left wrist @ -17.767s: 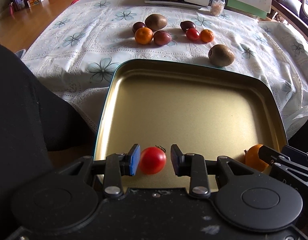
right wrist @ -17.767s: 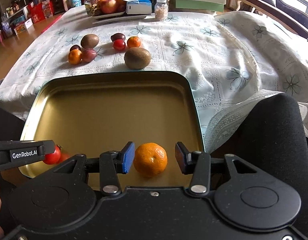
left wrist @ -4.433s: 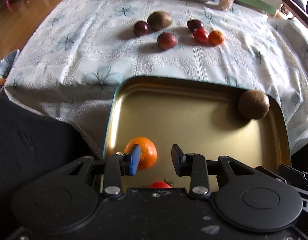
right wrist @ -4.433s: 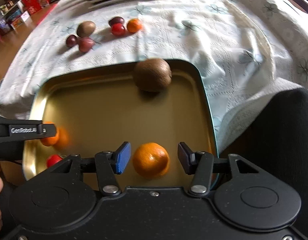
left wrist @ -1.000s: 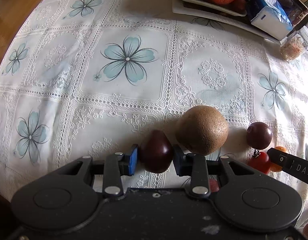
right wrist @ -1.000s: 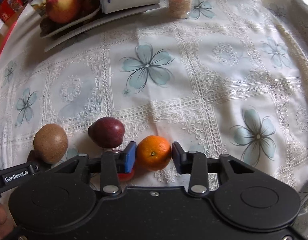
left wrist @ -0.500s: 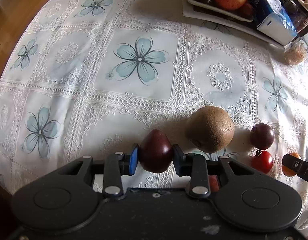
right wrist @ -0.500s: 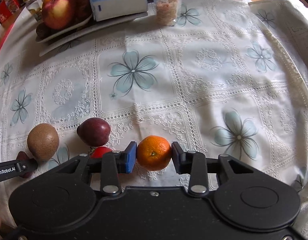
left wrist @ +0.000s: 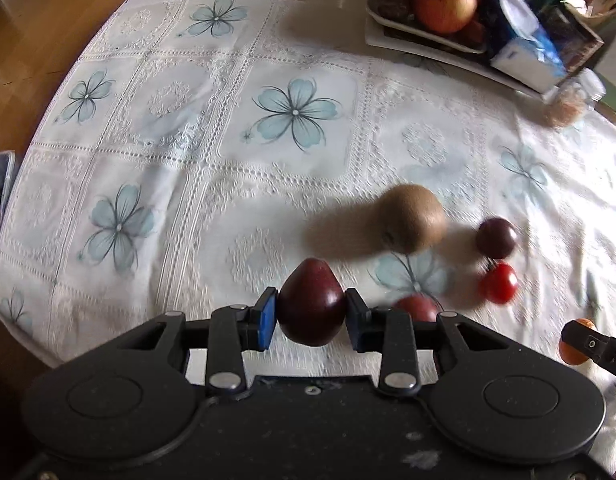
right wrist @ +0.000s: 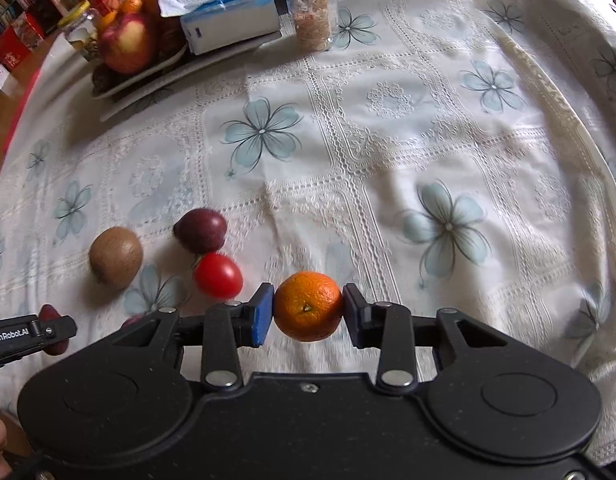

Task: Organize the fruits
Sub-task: 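Carry the plum with the left tool into the tray while the right tool drops the orange there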

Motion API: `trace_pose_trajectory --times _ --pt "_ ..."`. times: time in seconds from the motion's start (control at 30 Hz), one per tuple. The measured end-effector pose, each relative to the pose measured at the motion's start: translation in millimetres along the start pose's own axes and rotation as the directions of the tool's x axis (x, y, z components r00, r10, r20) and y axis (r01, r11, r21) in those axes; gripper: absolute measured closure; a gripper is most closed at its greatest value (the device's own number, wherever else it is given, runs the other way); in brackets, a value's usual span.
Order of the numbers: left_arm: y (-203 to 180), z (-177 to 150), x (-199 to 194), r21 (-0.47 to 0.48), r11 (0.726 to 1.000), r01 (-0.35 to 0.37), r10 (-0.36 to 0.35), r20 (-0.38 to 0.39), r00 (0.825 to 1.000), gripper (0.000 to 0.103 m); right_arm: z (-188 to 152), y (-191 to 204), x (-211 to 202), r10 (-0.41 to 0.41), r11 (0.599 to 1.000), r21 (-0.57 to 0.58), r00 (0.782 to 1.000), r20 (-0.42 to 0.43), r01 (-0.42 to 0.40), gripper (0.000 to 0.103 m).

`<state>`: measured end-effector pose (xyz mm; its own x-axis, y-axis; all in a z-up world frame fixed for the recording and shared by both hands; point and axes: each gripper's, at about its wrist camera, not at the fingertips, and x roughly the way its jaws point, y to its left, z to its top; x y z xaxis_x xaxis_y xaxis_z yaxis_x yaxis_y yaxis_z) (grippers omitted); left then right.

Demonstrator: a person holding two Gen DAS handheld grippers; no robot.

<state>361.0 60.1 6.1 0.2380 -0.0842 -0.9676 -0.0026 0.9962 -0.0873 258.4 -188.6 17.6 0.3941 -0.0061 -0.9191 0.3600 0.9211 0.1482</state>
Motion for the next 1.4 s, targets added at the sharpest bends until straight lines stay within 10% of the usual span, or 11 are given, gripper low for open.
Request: trace_pose_trajectory --times 0.73,1.4 --pt "-23 -143 -29 0.141 0.989 0.05 -0.045 -0.039 0.998 0.068 -127 -31 -72 0.052 0.999 0.008 0.999 -0.009 -0.052 0.057" --pt "-22 -144 -15 0.149 0.988 0.031 -0.025 -0.044 0.999 0.068 -161 -22 -68 -0.032 0.997 -0.078 0.999 -0.013 0.031 0.057"
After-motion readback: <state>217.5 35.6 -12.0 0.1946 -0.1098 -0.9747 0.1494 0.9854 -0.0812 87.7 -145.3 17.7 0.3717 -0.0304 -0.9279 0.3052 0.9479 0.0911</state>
